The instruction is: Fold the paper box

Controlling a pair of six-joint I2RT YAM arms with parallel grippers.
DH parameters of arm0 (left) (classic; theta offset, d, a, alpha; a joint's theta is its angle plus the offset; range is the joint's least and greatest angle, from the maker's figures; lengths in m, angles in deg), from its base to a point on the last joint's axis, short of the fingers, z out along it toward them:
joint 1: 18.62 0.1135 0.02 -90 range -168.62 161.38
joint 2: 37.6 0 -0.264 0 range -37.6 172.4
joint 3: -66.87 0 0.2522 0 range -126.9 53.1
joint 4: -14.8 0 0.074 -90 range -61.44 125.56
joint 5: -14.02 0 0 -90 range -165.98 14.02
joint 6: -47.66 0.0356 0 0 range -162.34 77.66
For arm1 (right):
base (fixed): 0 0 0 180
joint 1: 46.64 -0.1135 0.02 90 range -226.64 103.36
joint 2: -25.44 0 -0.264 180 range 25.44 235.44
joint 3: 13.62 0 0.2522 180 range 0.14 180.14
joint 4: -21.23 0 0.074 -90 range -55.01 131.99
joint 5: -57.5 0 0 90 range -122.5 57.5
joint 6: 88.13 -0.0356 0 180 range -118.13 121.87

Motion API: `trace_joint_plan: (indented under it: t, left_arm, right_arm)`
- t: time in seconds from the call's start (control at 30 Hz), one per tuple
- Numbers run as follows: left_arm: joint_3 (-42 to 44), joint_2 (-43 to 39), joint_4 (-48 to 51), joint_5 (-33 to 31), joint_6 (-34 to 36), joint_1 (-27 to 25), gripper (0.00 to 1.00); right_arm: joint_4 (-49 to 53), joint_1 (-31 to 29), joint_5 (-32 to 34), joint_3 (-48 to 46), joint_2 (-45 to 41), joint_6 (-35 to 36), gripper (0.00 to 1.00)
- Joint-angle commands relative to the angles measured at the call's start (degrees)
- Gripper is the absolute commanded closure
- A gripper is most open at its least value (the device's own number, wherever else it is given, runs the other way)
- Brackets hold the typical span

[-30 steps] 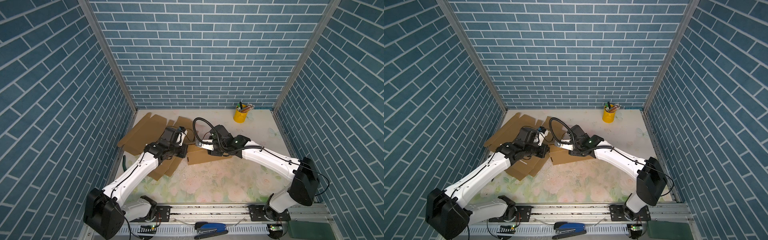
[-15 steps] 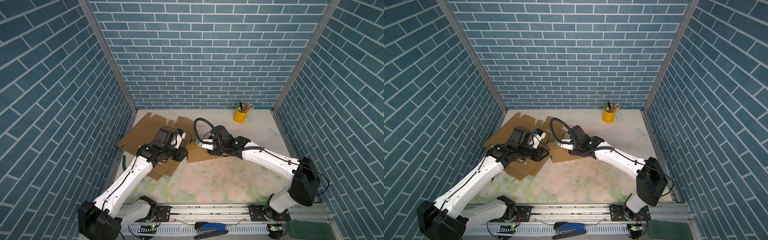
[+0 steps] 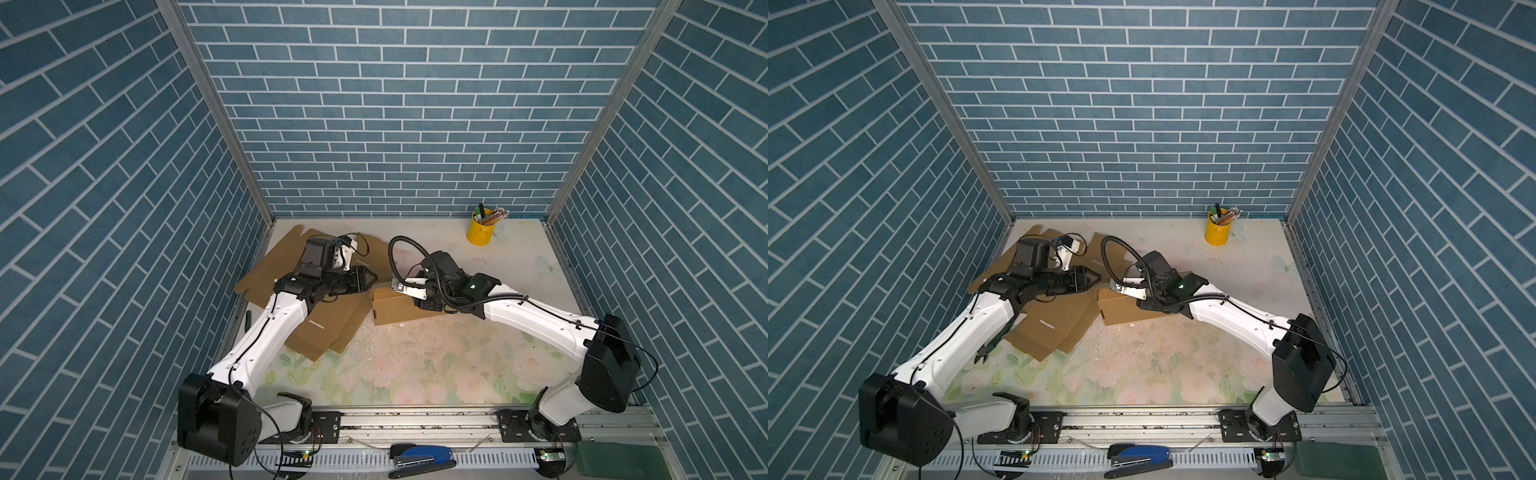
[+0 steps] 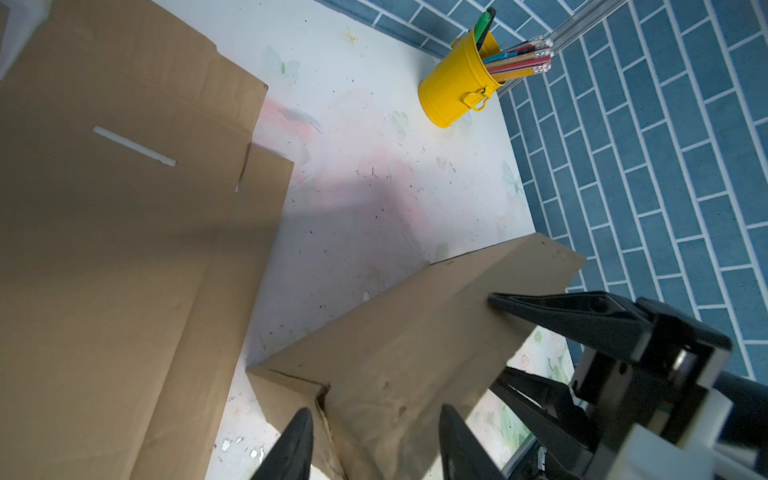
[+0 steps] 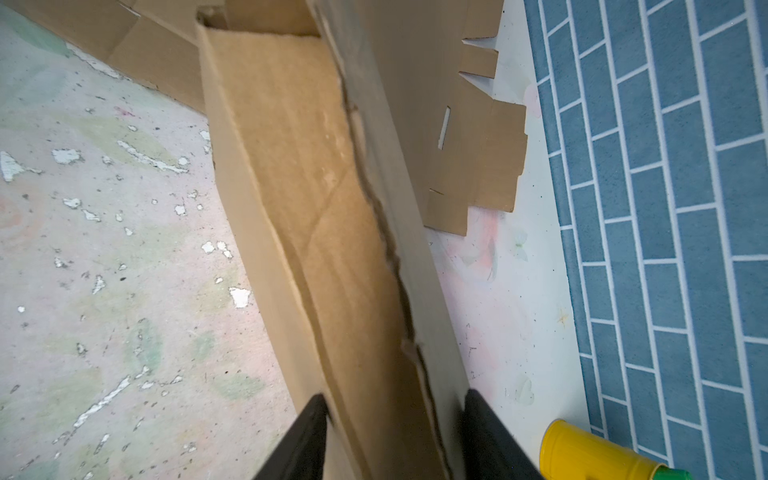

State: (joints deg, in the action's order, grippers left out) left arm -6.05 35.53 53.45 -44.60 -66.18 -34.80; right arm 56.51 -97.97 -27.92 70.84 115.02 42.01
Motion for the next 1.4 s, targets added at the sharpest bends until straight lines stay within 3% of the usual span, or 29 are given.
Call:
trace_joint_plan:
  t: [0.0, 0.23, 0.63, 0.87, 1.0, 1.37]
  left_arm:
    - [0.9, 0.5, -1.4, 0.6, 0.6, -0.6, 0.49]
    - [6.5, 0.6, -1.2, -0.1, 2.1, -0.5, 0.55]
    - [9.8, 0.9, -4.3, -0.1, 0.7, -0.6, 0.55]
    - [2.0, -1.8, 1.7, -0.6, 0.6, -0.1, 0.45]
    - [2.3, -2.4, 0.4, 0.9, -1.2, -1.4, 0.38]
    - [7.6, 1.4, -0.8, -1.1, 1.9, -1.7, 0.42]
  right_arm:
    - [2.4, 0.2, -0.6, -2.6, 0.0, -2.4, 0.47]
    - [3.4, 0.7, -1.8, -1.8, -0.2, -4.3, 0.44]
    - [5.1, 3.1, -6.4, -0.3, -2.1, -9.2, 0.39]
    - [5.6, 3.3, -5.9, 0.7, 0.8, -8.0, 0.42]
    - [6.0, 3.6, -6.3, 1.9, 2.1, -8.1, 0.42]
    - [8.6, 5.3, -8.4, 5.0, 4.5, -9.0, 0.41]
